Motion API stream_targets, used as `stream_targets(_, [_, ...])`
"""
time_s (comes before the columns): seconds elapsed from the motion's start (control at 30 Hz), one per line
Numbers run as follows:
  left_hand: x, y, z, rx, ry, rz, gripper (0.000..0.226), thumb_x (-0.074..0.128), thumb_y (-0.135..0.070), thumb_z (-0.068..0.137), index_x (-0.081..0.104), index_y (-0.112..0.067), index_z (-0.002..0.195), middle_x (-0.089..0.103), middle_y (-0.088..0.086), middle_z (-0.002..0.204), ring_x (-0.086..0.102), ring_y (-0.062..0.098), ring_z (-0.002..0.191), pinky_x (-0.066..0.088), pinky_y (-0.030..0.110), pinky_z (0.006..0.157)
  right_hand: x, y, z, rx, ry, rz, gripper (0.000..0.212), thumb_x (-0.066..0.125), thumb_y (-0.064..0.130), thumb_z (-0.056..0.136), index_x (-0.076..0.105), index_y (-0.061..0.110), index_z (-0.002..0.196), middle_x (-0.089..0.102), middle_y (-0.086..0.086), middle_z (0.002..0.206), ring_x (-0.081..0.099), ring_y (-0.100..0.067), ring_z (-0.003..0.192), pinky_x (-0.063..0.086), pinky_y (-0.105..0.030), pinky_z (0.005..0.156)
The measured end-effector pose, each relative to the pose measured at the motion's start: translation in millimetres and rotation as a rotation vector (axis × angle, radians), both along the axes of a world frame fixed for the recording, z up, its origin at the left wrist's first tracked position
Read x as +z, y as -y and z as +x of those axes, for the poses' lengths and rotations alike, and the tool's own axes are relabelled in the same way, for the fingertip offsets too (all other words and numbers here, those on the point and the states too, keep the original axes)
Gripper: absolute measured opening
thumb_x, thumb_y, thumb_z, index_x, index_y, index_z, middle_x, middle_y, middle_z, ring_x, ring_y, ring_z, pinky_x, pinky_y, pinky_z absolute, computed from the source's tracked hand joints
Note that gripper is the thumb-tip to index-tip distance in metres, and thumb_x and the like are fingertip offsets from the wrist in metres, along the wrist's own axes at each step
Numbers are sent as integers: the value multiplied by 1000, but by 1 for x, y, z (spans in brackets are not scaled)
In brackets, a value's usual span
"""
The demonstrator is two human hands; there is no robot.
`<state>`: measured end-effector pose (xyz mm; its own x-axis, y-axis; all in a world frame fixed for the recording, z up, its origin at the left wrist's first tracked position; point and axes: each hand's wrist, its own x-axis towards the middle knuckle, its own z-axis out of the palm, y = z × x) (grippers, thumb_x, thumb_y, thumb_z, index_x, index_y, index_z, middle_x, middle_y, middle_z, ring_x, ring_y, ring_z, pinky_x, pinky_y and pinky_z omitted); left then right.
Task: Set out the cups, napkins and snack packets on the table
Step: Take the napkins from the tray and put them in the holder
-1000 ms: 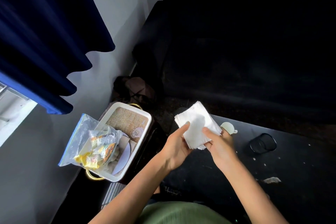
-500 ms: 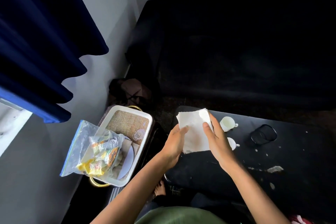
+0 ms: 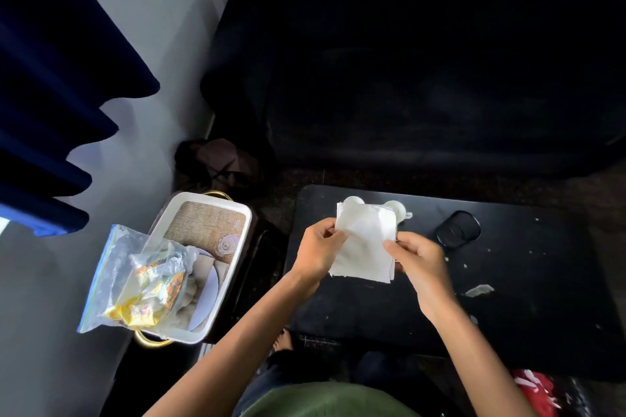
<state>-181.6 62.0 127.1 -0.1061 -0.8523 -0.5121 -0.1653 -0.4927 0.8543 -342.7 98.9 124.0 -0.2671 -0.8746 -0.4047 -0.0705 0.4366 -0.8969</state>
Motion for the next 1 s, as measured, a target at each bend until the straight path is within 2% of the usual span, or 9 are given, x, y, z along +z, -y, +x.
stream_targets(0.1, [-5, 6, -34, 89, 54, 7, 12, 57, -8, 87, 68, -4, 87, 63, 13, 76, 61, 23, 75, 55, 50, 76, -3, 6, -32, -23, -71, -15, 14, 65, 4, 81, 68, 16, 73, 70, -18, 82, 60, -24, 71, 47, -33, 68])
stream_targets(0.2, [-15, 14, -77, 128, 139, 6, 9, 62, -11, 84, 69, -14, 80, 65, -1, 68, 64, 18, 70, 57, 41, 70, -8, 12, -70, -30, -180, -33, 27, 66, 4, 79, 63, 27, 66, 67, 8, 68, 60, -5, 64, 45, -12, 58])
stream_targets(0.27, [-25, 20, -105, 114, 220, -10, 7, 63, -12, 82, 70, -15, 80, 67, 0, 70, 61, 14, 67, 55, 36, 66, -16, 16, -94, -10, -264, -34, 26, 66, 4, 78, 61, 25, 64, 64, 11, 64, 59, 3, 59, 42, -5, 51])
stream_targets(0.33, [-39, 26, -137, 53, 299, -14, 7, 63, -14, 81, 69, -11, 82, 67, 4, 74, 59, 14, 68, 53, 34, 67, -28, 18, -122, 5, -330, -6, 23, 66, 4, 78, 58, 22, 65, 62, 11, 62, 58, 1, 56, 40, -5, 48])
stream_targets(0.43, [-59, 34, -178, -84, 421, -5, 6, 63, -19, 83, 62, -14, 79, 63, -6, 70, 57, 14, 70, 46, 26, 63, -51, 23, -157, 12, -355, 89, 14, 65, 2, 77, 59, 10, 68, 62, 1, 63, 58, -15, 59, 40, -18, 51])
stream_targets(0.6, [-93, 56, -244, -298, 595, 15, 18, 57, -24, 81, 65, -23, 98, 71, -7, 95, 64, 18, 90, 51, 30, 79, -89, 40, -206, -42, -339, 201, 2, 64, 1, 74, 63, 2, 75, 65, -5, 67, 61, -27, 70, 47, -33, 63])
stream_targets(0.7, [-113, 75, -280, -382, 572, 33, 25, 57, -21, 82, 65, -20, 106, 71, -3, 103, 64, 19, 97, 50, 29, 83, -110, 53, -230, -141, -334, 240, 5, 64, 3, 75, 65, 3, 80, 68, -9, 75, 63, -28, 75, 52, -39, 70])
stream_targets(0.87, [-147, 106, -323, -472, 519, 17, 19, 57, -21, 84, 64, -17, 101, 71, 1, 102, 65, 21, 95, 48, 27, 79, -145, 76, -257, -308, -331, 229, 7, 64, 5, 79, 65, 7, 85, 63, 1, 75, 63, -21, 76, 49, -30, 71])
stream_targets(1.0, [-167, 122, -341, -538, 529, 6, 26, 51, -26, 87, 60, -24, 112, 69, -1, 107, 63, 20, 99, 51, 34, 87, -172, 89, -270, -377, -336, 223, 9, 62, 7, 84, 64, 3, 91, 70, -10, 87, 58, -15, 76, 42, -22, 69])
